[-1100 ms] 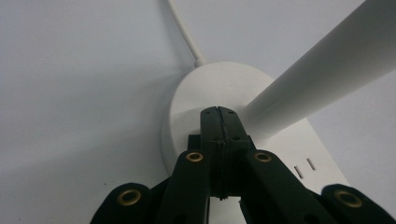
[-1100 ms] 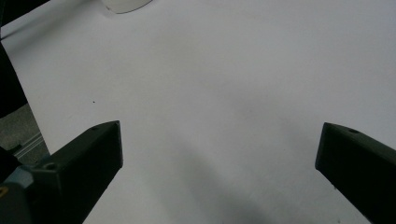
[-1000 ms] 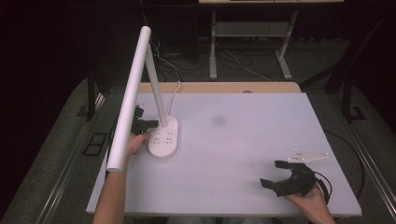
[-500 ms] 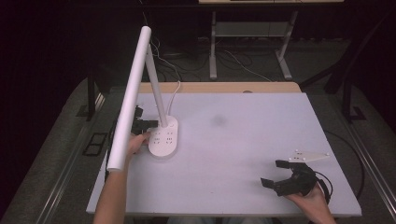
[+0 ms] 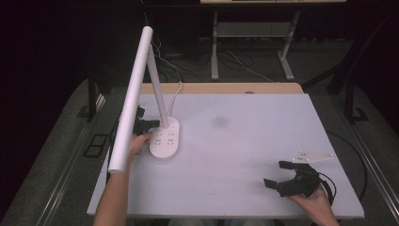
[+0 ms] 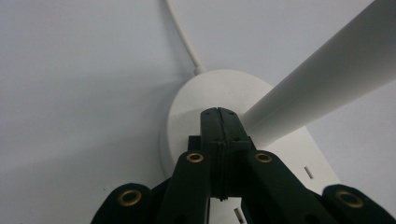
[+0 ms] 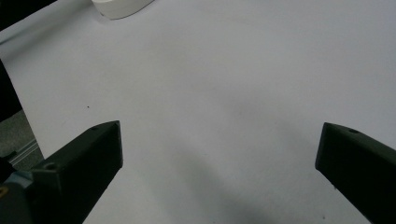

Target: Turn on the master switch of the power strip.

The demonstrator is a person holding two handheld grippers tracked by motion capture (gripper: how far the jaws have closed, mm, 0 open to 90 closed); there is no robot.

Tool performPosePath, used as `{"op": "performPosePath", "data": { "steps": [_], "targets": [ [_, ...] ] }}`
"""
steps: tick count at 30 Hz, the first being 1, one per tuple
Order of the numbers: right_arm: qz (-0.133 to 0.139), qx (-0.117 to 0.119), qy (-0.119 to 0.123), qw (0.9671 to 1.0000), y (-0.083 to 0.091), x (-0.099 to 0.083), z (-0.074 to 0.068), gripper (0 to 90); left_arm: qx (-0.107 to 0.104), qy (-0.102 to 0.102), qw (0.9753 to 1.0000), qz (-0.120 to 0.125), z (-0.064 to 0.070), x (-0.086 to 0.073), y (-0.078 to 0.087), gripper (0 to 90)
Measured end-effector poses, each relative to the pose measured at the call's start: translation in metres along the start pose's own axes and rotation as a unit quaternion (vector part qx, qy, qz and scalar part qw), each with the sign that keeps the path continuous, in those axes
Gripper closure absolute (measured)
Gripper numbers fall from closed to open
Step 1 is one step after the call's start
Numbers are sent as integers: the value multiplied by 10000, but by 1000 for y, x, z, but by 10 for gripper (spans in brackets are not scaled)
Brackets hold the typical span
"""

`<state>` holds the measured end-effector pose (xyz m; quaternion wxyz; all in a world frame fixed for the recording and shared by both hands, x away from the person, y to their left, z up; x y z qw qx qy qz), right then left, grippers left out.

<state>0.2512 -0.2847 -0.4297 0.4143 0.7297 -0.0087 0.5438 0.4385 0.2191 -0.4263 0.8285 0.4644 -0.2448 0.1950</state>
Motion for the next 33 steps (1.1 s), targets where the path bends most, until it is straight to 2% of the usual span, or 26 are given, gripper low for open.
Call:
{"op": "performPosePath", "data": {
  "steps": [12, 19, 25, 27, 30, 33],
  "targets": [
    [-9, -8, -22, 10000, 0, 0, 1, 2, -25, -85, 9999, 138, 2, 2, 10, 900],
    [-4, -7, -22, 10000, 0, 0, 0, 2, 0, -80, 9995, 321, 3, 5, 23, 900],
    [-8, -4, -20, 10000, 0, 0, 0, 2, 93, -144, 9993, 346, 3, 6, 33, 900],
    [-8, -3, -20, 10000, 0, 0, 0, 1, 120, -35, 9991, 403, 6, 5, 37, 900],
    [1, 0, -35, 10000, 1, 0, 0, 2, 65, -41, 9987, 514, 8, 5, 43, 900],
    [17, 9, -11, 10000, 1, 0, 0, 2, 23, -79, 9987, 508, 11, 5, 51, 897]
  ]
}}
Point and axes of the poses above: each handheld gripper's, and its own axes: y roughly backward along the jaws, x roughly out of its top, z roughly to its right, the point moved 1 cm from there along -y, roughly forward along the jaws, and after that the axes turned 14 degrees about y, right-handed, at the moved point
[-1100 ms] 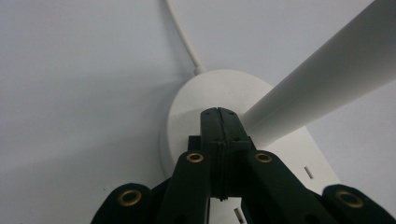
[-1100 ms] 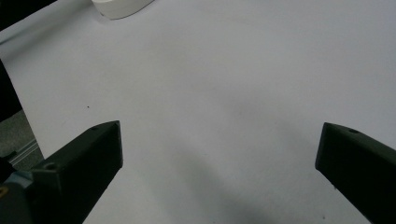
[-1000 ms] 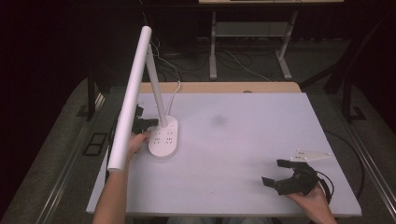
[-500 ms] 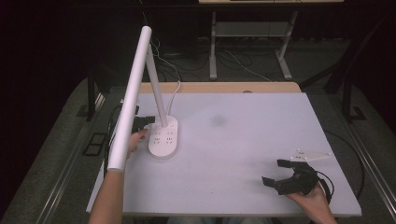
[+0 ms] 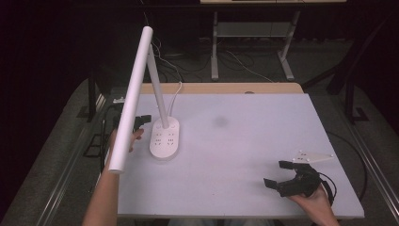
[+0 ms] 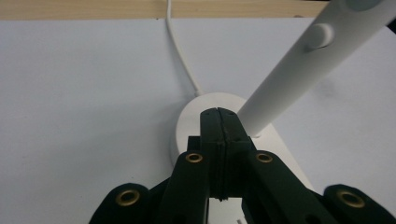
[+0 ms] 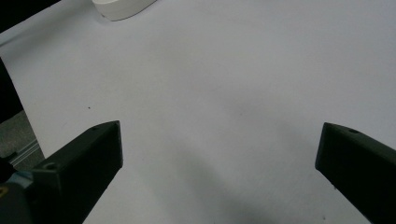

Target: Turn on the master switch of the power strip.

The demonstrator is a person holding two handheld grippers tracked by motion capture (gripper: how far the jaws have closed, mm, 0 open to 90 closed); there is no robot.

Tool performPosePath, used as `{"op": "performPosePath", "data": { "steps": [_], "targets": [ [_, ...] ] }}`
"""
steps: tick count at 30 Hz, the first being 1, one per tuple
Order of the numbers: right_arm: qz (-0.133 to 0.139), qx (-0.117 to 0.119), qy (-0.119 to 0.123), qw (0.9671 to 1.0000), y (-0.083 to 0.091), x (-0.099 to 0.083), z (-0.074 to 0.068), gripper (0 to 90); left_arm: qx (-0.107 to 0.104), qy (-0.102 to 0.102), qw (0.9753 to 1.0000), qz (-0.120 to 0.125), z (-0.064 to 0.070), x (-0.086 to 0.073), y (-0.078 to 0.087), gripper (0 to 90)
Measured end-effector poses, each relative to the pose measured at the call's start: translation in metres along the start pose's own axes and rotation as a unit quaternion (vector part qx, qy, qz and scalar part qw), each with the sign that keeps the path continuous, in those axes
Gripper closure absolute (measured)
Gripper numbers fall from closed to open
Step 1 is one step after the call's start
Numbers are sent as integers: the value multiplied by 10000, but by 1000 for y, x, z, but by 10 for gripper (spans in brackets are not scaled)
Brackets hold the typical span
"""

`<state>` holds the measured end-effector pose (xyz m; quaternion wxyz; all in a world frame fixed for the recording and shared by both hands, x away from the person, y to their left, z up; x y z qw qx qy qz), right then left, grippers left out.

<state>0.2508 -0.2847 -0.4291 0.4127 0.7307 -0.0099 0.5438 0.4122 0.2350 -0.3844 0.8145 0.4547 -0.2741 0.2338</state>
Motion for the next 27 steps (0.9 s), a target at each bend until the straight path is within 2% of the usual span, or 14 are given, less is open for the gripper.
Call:
{"op": "performPosePath", "data": {
  "steps": [3, 8, 10, 14, 18, 22, 23, 27],
  "targets": [
    [-4, 19, 3, 10000, 0, 1, -1, 2, -15, -24, 10000, 63, 4, 0, 7, 895],
    [26, 14, 43, 10000, 0, 2, -2, 2, -82, -115, 9998, 172, 10, 0, 22, 809],
    [15, 29, 17, 10000, 0, 2, -3, 2, -102, -112, 9997, 182, 12, -1, 27, 733],
    [44, 38, 27, 10000, 0, 3, -3, 2, -155, -11, 9993, 327, 16, -5, 36, 517],
    [38, 37, 15, 10000, 0, 3, -3, 2, -184, 10, 9990, 402, 15, -12, 44, 360],
    [48, 33, 21, 10000, 0, 3, -3, 2, -441, 51, 9983, 368, 15, -20, 49, 190],
    [51, 31, 18, 10000, 0, 3, -3, 2, -497, 6, 9981, 359, 15, -22, 49, 158],
    [36, 32, 4, 10000, 0, 3, -3, 1, -625, 43, 9973, 371, 19, -32, 49, 68]
  ]
}}
Point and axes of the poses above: each handheld gripper's, and its own axes: y roughly backward along the jaws, x roughly out of its top, z roughly to its right, the point moved 1 cm from there along -y, roughly forward along the jaws, and after that the axes turned 14 degrees about y, right-handed, at the moved point
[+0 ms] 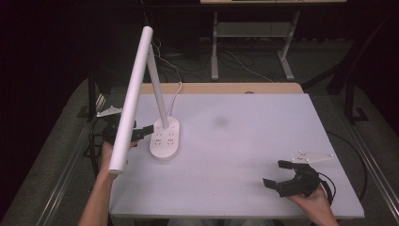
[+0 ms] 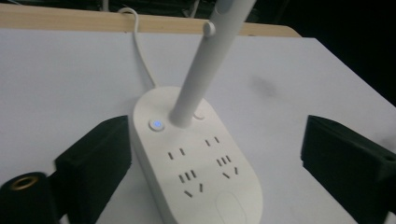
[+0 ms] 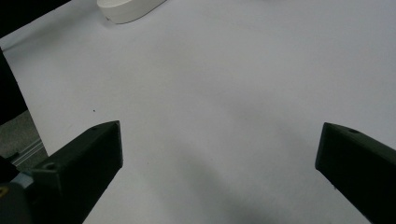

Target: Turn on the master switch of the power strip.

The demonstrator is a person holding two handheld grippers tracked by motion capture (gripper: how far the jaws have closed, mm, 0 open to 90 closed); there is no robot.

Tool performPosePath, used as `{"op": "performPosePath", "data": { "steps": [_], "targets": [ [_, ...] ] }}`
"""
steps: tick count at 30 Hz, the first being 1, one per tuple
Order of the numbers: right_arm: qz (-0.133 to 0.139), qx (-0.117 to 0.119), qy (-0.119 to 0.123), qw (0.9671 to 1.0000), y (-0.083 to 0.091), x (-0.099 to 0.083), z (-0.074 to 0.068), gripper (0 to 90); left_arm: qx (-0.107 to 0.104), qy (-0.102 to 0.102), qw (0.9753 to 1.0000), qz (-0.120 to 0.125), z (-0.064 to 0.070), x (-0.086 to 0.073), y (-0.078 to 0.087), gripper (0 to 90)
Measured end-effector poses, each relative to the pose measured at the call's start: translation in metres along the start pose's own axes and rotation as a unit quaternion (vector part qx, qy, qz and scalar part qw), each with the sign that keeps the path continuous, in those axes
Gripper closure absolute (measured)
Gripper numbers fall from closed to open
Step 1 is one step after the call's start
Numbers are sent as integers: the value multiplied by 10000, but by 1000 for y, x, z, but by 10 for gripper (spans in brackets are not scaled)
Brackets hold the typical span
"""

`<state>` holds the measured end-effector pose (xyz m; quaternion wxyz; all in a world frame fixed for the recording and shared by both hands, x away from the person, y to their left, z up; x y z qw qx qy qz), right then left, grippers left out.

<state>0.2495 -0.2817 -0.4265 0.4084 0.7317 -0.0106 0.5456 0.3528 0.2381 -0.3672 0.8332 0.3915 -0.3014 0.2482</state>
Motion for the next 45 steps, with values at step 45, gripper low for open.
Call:
{"op": "performPosePath", "data": {
  "steps": [45],
  "targets": [
    [106, 50, -22, 9999, 2, 0, -3, 2, -1111, -872, 9883, -575, 51, -105, -8, 0]
  ]
}}
Point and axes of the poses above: each handheld gripper's, and its own axes: y roughly backward along the jaws, x roughly out of its top, z roughly to its right, the point moved 1 cm from there along -y, roughly forward along the jaws, and after that the axes turned 14 degrees about y, right-handed, at the moved point
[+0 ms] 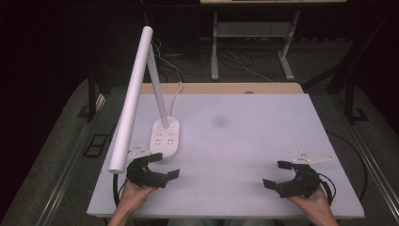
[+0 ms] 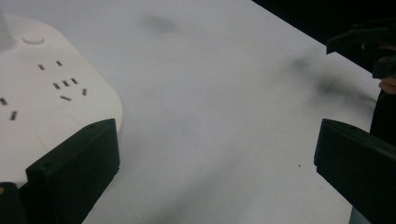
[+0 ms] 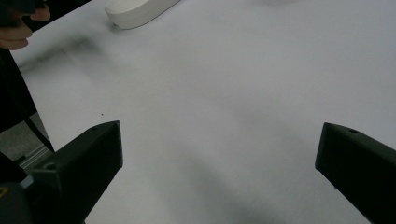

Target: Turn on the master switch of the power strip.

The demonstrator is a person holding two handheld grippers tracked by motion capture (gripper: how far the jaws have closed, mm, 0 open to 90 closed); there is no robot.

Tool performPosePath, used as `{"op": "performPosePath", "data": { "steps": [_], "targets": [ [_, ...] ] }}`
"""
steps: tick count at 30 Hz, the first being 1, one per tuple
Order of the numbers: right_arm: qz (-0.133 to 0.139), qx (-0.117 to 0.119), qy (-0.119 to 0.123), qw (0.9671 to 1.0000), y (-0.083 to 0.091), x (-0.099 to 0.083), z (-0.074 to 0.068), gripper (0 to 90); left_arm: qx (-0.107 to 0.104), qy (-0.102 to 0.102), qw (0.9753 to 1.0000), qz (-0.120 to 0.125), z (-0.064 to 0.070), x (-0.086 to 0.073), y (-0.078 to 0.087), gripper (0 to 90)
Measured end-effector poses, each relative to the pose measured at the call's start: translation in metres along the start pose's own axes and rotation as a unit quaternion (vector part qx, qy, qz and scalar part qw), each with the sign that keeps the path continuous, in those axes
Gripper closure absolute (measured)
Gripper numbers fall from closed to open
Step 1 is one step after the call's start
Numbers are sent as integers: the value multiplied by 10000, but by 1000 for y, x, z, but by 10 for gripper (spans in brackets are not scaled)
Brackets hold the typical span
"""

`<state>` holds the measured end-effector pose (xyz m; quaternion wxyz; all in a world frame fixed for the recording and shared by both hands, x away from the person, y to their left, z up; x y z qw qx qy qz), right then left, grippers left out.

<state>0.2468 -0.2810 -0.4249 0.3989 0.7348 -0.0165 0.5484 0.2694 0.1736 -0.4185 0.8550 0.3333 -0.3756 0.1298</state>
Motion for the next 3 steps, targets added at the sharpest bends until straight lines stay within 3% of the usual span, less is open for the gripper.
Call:
{"op": "performPosePath", "data": {
  "steps": [3],
  "targets": [
    [18, -1, 19, 10000, 0, 0, 0, 2, 3, -59, 9999, -140, 0, -5, -4, 0]
  ]
}}
Point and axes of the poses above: each handheld gripper's, and its own axes: y roughly backward along the jaws, x roughly out of its top, z roughly to its right, the point moved 1 cm from there along -y, roughly forward along the jaws, and after that the axes turned 14 degrees about y, right-handed, at the moved point
